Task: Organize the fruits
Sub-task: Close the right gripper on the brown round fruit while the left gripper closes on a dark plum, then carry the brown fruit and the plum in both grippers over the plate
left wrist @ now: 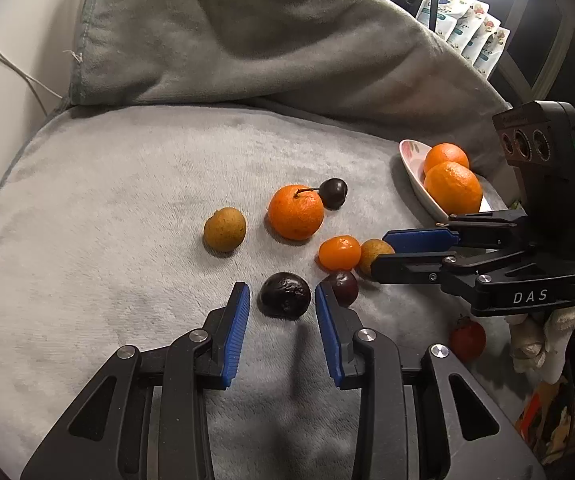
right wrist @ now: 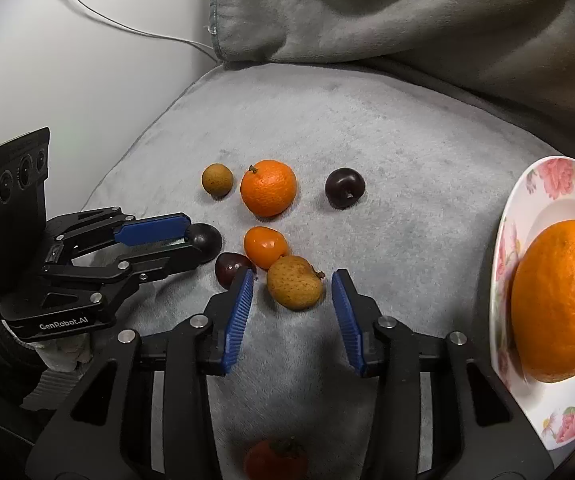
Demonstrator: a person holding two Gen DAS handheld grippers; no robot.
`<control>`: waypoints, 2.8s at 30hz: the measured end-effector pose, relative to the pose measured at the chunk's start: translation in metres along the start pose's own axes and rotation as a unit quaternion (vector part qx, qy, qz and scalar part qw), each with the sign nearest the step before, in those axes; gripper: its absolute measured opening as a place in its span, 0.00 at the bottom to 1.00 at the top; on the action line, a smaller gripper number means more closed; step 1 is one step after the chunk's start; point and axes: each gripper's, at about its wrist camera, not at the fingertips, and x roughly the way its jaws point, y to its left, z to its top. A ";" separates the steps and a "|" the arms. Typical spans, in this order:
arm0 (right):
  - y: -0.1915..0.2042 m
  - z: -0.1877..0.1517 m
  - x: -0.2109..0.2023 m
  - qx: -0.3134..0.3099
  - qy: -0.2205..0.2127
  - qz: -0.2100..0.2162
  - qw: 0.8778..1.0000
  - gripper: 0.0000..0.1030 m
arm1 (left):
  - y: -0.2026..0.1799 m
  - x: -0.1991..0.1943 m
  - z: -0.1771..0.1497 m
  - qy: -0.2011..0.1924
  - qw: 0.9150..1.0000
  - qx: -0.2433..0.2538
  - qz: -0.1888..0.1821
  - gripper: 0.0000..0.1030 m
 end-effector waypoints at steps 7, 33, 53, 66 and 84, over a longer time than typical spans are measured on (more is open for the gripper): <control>0.001 0.002 0.006 0.000 0.007 0.000 1.000 0.33 | -0.003 0.007 0.001 0.006 1.000 0.002 -0.002 0.25; -0.006 -0.017 -0.049 0.021 -0.061 -0.015 0.998 0.30 | -0.015 -0.025 0.002 -0.034 0.999 -0.003 -0.014 0.23; -0.064 -0.079 -0.143 0.086 -0.137 -0.098 0.982 0.30 | -0.102 -0.020 0.037 -0.059 0.993 0.050 -0.087 0.23; -0.112 -0.101 -0.165 0.129 -0.150 -0.129 0.972 0.30 | -0.169 0.018 0.051 -0.041 0.988 0.088 -0.120 0.23; -0.149 -0.096 -0.160 0.139 -0.149 -0.148 0.968 0.30 | -0.232 0.047 0.039 -0.044 0.980 0.184 -0.063 0.23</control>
